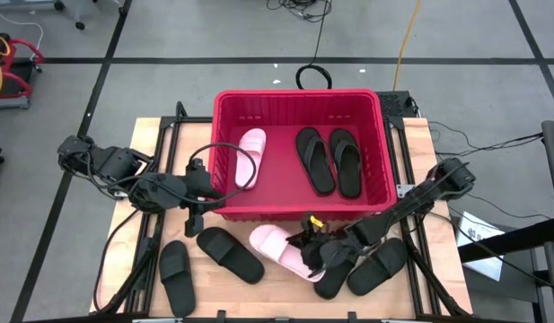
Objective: Pick and place slides into bin
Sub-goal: Put the pink slipper into the red bin
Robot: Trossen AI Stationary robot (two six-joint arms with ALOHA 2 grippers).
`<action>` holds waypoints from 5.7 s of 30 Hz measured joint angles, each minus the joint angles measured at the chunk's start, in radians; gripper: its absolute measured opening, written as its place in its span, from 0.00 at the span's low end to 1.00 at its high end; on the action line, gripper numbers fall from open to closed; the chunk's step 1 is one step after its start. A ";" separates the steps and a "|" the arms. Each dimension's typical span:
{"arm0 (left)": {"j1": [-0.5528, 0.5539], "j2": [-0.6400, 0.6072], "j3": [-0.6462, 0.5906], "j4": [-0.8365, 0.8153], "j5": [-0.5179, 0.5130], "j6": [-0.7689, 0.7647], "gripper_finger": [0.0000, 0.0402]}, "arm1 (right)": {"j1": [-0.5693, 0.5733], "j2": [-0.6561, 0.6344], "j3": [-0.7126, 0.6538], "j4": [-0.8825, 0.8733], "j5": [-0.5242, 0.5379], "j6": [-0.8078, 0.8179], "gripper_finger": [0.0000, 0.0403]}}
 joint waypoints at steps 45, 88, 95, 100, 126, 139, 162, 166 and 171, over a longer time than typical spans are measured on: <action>0.000 0.000 0.000 0.000 0.156 -0.110 0.23 | 0.366 -0.134 0.026 -0.009 0.331 -0.152 0.00; 0.002 0.000 0.000 -0.001 0.014 0.253 0.23 | -0.497 -0.304 0.026 0.429 0.472 -0.171 0.00; 0.043 0.000 0.000 0.000 0.013 0.264 0.23 | -0.636 -0.237 0.026 0.250 0.292 0.103 0.00; 0.086 0.000 0.000 0.001 -0.003 0.248 0.23 | -0.708 -0.174 0.026 0.184 0.196 0.220 0.00; 0.204 0.001 0.000 0.000 -0.002 0.267 0.23 | -0.754 0.132 0.026 0.108 0.114 0.461 0.00; 0.204 0.001 0.000 0.000 0.000 0.258 0.23 | -0.754 0.178 0.025 0.099 0.087 0.525 0.00; 0.204 0.001 0.000 -0.001 0.001 0.257 0.23 | -0.755 0.177 -0.007 0.092 0.011 0.449 0.01; 0.204 0.001 0.000 -0.001 0.001 0.257 0.23 | -0.755 0.177 -0.007 0.104 0.004 0.448 0.02; 0.204 0.001 0.000 -0.001 0.001 0.257 0.23 | -0.755 0.177 -0.007 0.108 -0.069 0.446 0.02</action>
